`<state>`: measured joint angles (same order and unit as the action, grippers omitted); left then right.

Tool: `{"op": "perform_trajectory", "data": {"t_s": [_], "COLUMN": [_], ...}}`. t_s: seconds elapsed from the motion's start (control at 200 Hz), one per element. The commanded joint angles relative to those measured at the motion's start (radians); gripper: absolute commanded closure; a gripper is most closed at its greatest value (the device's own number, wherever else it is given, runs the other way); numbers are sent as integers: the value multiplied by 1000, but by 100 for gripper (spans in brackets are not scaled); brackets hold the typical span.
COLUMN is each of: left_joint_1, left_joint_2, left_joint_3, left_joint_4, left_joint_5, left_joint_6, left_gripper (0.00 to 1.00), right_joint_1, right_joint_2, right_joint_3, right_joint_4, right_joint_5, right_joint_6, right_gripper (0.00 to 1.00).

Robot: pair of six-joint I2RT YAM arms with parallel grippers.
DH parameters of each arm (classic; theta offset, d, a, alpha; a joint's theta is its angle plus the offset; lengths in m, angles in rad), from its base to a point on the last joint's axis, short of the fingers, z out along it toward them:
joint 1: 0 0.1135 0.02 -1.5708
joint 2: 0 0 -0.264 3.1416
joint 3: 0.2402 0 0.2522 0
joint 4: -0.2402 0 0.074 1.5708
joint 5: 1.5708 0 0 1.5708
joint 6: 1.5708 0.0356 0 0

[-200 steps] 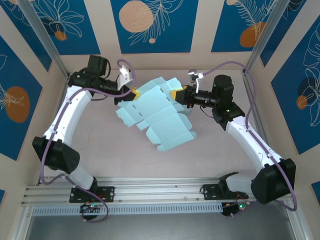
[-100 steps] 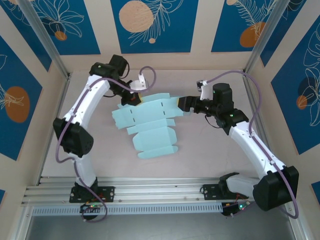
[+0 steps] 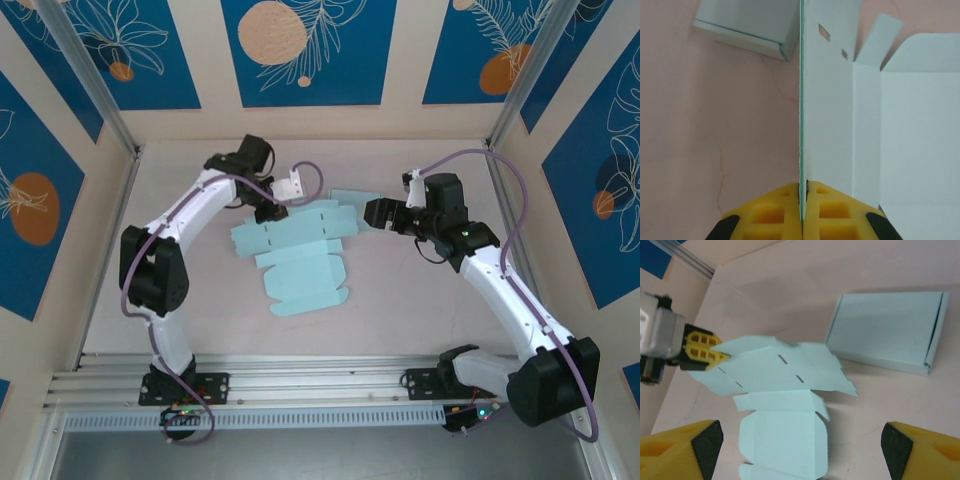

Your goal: Fold the paper box

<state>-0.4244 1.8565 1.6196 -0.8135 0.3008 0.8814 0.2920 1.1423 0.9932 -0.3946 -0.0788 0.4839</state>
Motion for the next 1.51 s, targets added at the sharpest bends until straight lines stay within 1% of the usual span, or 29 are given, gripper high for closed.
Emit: {"op": "perform_trajectory", "data": {"t_s": [0.0,0.12,0.21,0.29,0.39,0.46,0.565,0.68,0.815,1.0,1.075,1.215,1.34,1.5], "left_joint_1": [-32,-77,-118,-146,-175,-194,-216,-232,-237,-241,-242,-248,-251,-251], "left_joint_2": [-151,-257,-283,-292,-299,-300,-291,-287,-304,-308,-298,-269,-250,-242], "left_joint_3": [-187,-444,-570,-649,-716,-741,-747,-767,-780,-782,-779,-778,-767,-766], "left_joint_4": [370,677,821,928,1040,1103,1134,1196,1221,1222,1227,1260,1267,1285], "left_joint_5": [-66,-165,-261,-325,-394,-435,-494,-545,-553,-563,-574,-605,-610,-605], "left_joint_6": [-40,-38,-24,-15,11,36,82,128,144,162,159,169,169,167], "left_gripper": [100,100,100,100,100,100,100,100,100,100,100,100,100,100], "right_joint_1": [-10,-13,-9,4,38,72,129,161,166,176,178,182,186,196], "right_joint_2": [-21,-17,-11,4,37,70,144,252,363,482,513,540,573,630], "right_joint_3": [-24,-38,-61,-61,-30,-2,73,170,284,417,433,400,374,378], "right_joint_4": [-40,-21,29,60,50,51,18,-18,-45,-104,-113,-73,-24,14], "right_joint_5": [24,-33,-101,-131,-100,-84,-34,-1,3,8,-6,-27,-72,-90], "right_joint_6": [33,70,122,153,177,193,188,183,150,93,98,137,168,188], "right_gripper": [16,16,19,22,23,26,28,32,34,34,34,34,35,36]}}
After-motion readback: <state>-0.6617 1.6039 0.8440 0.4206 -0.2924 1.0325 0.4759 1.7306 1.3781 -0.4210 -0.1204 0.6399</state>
